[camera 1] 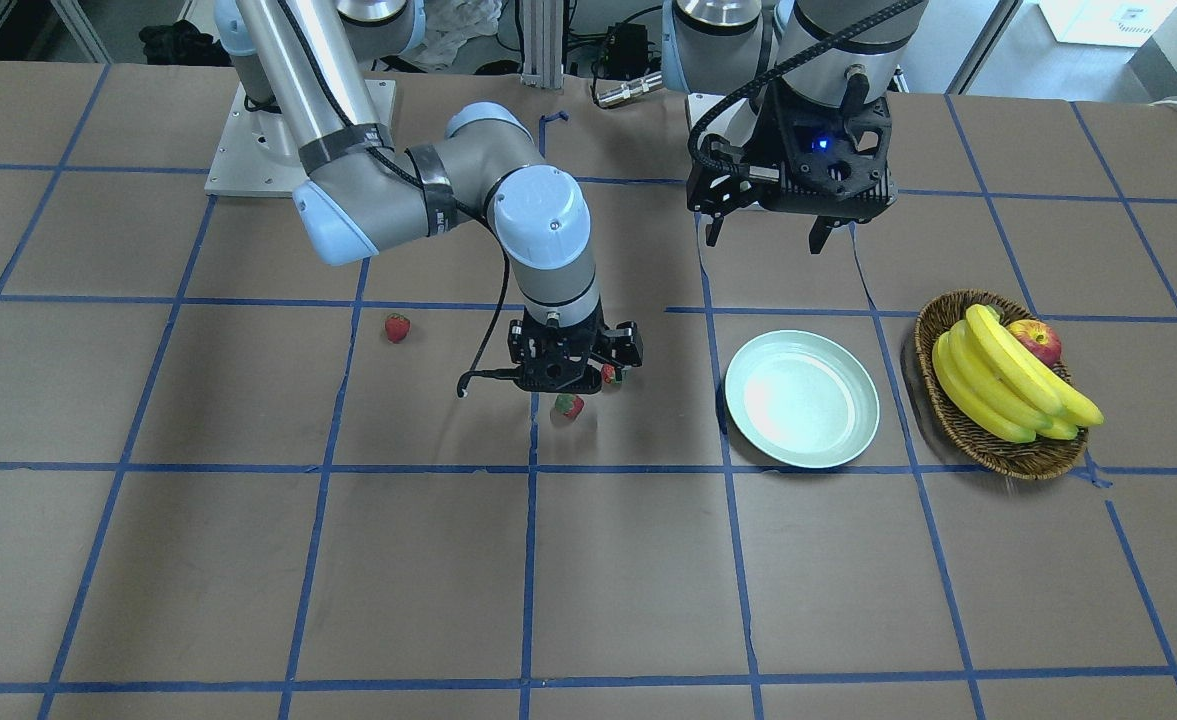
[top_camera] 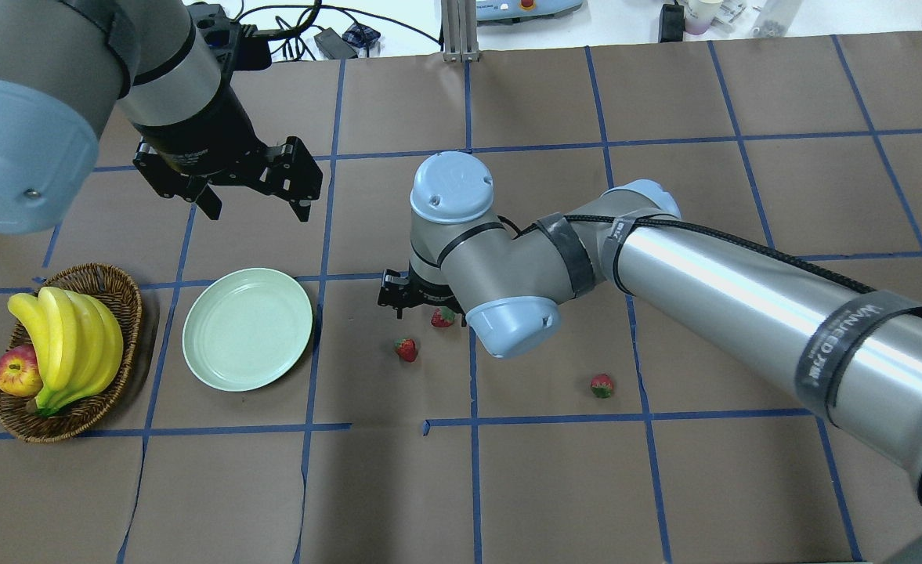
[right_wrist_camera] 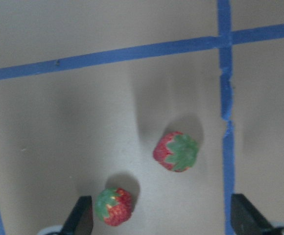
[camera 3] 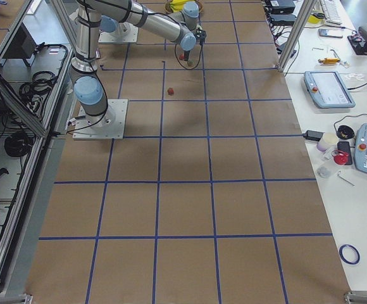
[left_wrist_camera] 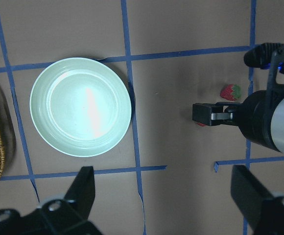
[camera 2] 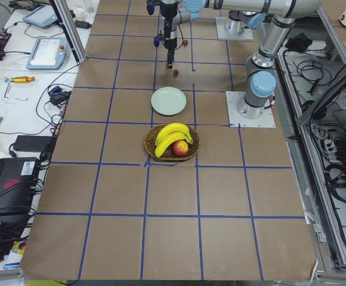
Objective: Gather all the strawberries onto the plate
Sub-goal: 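Move the right gripper to the last strawberry and grasp it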
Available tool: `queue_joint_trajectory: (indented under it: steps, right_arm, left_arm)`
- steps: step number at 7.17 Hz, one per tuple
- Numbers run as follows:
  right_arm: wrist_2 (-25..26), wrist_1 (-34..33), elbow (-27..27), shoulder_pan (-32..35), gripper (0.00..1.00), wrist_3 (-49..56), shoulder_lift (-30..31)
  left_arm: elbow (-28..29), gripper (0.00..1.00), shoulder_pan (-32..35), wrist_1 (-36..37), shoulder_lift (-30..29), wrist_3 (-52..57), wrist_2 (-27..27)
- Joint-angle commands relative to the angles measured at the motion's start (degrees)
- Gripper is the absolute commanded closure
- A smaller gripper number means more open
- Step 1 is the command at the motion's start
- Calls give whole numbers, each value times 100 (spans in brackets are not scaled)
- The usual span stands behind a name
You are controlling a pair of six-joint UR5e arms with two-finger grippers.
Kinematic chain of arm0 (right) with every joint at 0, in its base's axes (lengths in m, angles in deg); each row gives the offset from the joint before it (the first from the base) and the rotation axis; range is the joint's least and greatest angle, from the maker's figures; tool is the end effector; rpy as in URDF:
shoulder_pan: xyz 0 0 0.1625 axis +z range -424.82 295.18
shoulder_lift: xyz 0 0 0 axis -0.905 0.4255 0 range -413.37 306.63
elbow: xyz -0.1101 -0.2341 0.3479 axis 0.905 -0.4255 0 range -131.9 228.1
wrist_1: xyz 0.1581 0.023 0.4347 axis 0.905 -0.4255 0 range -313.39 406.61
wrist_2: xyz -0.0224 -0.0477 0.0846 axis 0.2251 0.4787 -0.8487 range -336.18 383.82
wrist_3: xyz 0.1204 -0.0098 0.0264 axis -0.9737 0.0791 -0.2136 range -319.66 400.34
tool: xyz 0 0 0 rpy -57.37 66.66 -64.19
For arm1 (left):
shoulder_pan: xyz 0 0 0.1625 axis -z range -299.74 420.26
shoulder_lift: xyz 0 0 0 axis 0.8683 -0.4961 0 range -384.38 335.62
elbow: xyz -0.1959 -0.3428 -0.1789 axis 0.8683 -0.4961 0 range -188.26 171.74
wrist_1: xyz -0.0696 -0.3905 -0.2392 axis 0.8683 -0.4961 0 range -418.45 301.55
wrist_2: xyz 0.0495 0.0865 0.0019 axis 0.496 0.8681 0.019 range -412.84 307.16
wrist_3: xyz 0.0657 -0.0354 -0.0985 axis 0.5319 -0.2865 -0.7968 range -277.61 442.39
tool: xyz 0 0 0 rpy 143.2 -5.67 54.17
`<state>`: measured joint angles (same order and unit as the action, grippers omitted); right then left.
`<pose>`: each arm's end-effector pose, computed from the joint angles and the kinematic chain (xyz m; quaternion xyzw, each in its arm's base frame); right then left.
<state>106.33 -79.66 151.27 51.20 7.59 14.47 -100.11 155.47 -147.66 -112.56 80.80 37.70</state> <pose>0.4093 -0.4979 0.1865 0.0581 0.9961 0.0251 0.0609 -0.1798 -0.5170 0.4732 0.0316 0.9995 -0.0069 0.0043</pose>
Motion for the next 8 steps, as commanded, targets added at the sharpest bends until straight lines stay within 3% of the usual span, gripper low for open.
queue_joint_trajectory:
  steps: [1, 2, 4, 6, 7, 8]
  right_arm:
    - [623, 1118, 262, -464, 0, 966, 596]
    - [1174, 1322, 647, -631, 0, 1582, 808]
    - [1372, 1289, 1299, -1166, 0, 1998, 994]
    - [1304, 1228, 1599, -1502, 0, 1958, 1021]
    - [1294, 1123, 1635, -1503, 18, 1914, 1021]
    - [1294, 1026, 1714, -1512, 57, 1905, 1012]
  left_arm:
    - [9, 0, 6, 0, 3, 0, 7]
    - [0, 0, 6, 0, 3, 0, 7]
    - [0, 0, -2, 0, 3, 0, 7]
    - [0, 0, -2, 0, 3, 0, 7]
    - [-9, 0, -2, -9, 3, 0, 7]
    - [-9, 0, -2, -9, 3, -8, 7]
